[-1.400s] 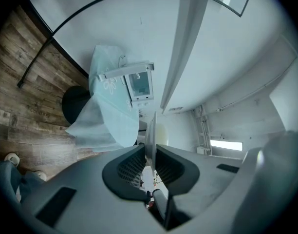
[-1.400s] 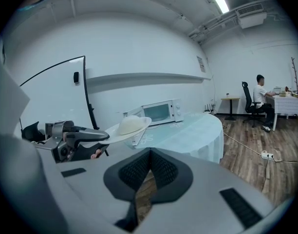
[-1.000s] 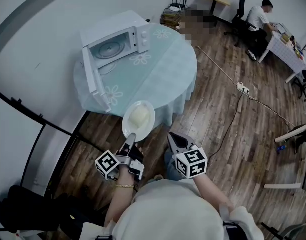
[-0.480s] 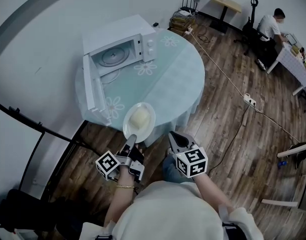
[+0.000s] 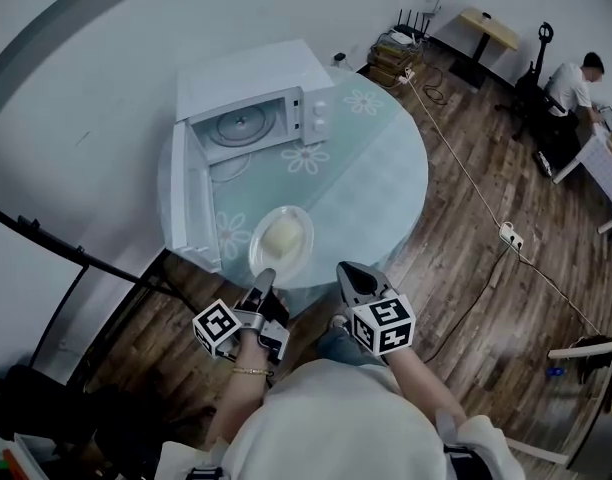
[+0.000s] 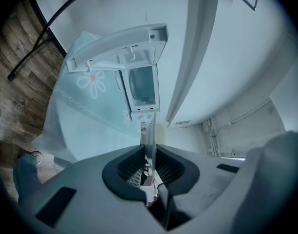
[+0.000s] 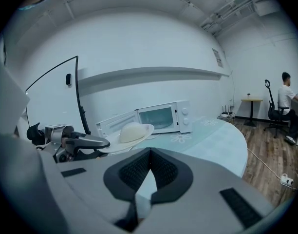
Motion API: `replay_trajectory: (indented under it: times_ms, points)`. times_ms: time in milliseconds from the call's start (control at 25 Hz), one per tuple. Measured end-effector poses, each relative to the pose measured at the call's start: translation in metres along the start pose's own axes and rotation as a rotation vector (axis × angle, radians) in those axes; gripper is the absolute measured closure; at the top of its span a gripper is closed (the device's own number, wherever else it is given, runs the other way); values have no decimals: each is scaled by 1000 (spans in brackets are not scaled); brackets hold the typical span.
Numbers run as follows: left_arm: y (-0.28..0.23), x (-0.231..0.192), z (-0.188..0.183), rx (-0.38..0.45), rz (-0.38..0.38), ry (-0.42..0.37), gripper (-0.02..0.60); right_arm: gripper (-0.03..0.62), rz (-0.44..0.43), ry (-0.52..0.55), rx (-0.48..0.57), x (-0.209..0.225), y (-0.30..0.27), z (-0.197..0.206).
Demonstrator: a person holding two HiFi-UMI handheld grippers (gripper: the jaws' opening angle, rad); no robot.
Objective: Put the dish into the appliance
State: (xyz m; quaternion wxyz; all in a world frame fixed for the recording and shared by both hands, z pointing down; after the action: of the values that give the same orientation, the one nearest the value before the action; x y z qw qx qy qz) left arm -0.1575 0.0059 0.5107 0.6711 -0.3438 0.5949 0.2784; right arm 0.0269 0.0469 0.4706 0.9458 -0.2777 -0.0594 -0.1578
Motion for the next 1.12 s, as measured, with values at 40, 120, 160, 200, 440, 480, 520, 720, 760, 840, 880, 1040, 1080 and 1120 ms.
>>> replay_trajectory:
  times_ms: [40,120,160,200,440,480,520,720,760,840,880,1040,1080,1120]
  points:
    - [-6,1,-2,11,0,3,528,589,-10,5,0,5,-4,-5]
    - [-16,1,-7,32,-16,7,528,589,-30,15,-4,16,-13,-14]
    - [-21,2,-10,43,-23,8,528,589,-40,20,-8,21,-17,-18]
    - [-27,2,-12,55,-26,9,528,589,-51,26,-11,26,-21,-22]
    - [-56,8,-25,121,3,29,528,589,-112,68,-34,50,-45,-43]
    - [-61,7,-26,132,4,31,527,589,-122,77,-37,54,-49,-46]
    - [-64,6,-27,144,0,33,528,589,-133,87,-40,58,-53,-48]
    - [-84,3,-33,198,-10,34,528,589,-180,121,-53,76,-71,-58]
    - [-87,2,-34,209,-8,36,528,589,-187,125,-55,80,-74,-60]
    - [-95,2,-35,229,-5,39,527,589,-199,135,-58,87,-79,-63]
    - [-97,1,-36,240,-10,39,528,589,-206,141,-58,89,-82,-64]
    - [-105,-5,-43,286,-39,48,527,589,-238,153,-59,94,-93,-67]
    - [-106,-6,-45,295,-44,50,528,589,-243,155,-62,95,-96,-67]
    - [-108,-7,-47,302,-48,51,528,589,-249,157,-67,96,-97,-67]
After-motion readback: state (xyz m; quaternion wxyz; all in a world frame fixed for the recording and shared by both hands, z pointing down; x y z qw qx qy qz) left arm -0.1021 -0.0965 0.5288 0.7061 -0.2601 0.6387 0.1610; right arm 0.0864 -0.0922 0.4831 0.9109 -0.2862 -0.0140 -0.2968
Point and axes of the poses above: the fingertips, and each gripper's own axes: y backward along the fingers, x to its right, z out of its underside, the point moved 4 cm from there along y, backward along the fingers, and after that the axes turned 8 degrees about -x, right-handed, at the moved point
